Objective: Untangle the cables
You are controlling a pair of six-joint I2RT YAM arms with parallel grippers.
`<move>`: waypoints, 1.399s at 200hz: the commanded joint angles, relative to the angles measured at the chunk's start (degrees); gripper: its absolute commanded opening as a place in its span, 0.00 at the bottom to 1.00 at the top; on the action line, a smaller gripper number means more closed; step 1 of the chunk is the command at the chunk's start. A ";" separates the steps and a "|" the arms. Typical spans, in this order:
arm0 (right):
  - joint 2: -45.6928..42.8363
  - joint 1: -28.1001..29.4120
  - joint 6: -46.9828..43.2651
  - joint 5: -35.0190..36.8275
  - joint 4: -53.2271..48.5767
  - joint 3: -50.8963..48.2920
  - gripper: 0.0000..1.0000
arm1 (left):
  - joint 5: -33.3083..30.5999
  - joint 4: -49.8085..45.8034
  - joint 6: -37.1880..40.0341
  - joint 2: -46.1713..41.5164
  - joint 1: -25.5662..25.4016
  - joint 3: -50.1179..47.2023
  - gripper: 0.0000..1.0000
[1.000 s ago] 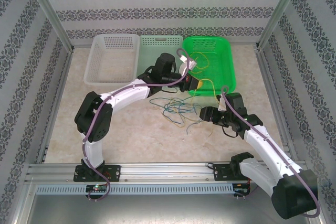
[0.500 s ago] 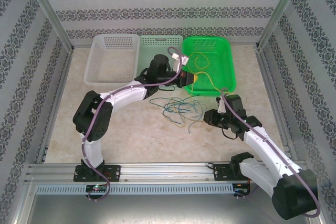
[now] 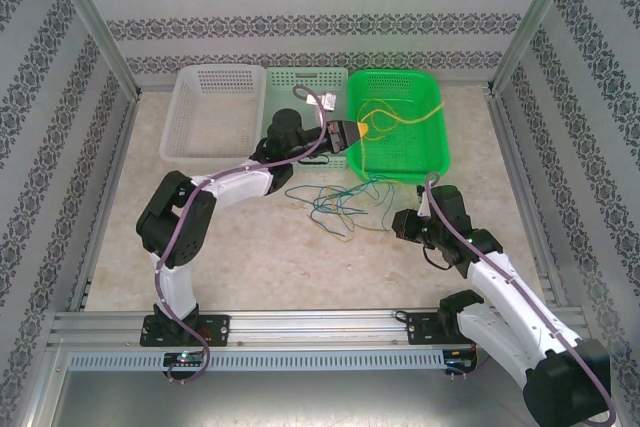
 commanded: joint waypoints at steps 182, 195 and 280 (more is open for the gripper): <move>25.33 14.54 -11.77 3.87 -9.17 10.62 0.04 | -10.68 29.92 -20.62 5.34 2.48 -0.51 0.02; 26.24 14.62 -12.15 4.14 -9.53 11.15 0.05 | -11.32 30.30 -20.86 5.43 2.44 -0.95 0.02; 32.54 18.75 -14.16 9.64 -14.77 15.96 0.08 | -13.32 35.15 -24.76 7.77 2.59 -1.23 0.01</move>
